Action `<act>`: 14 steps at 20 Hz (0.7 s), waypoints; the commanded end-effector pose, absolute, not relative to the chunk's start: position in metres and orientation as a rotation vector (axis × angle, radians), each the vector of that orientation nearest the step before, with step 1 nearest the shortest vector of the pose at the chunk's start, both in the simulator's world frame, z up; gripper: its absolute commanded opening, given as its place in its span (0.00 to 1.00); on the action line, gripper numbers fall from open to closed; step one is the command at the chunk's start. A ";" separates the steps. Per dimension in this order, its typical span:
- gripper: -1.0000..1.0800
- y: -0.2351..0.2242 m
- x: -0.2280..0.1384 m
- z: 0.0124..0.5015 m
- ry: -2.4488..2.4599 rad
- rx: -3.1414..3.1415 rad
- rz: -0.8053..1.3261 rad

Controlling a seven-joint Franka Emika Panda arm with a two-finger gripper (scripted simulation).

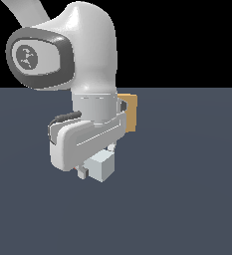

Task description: Insert the peg into the horizontal hole in a box.

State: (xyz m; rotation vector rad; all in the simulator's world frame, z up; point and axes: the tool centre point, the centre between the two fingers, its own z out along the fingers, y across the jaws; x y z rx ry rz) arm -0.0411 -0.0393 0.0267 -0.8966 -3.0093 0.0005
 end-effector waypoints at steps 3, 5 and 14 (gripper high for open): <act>0.00 -0.039 -0.040 0.024 -3.011 -0.897 0.000; 0.00 -0.039 -0.040 0.024 -3.011 -0.897 0.000; 0.00 -0.038 -0.040 0.025 -3.009 -0.900 0.000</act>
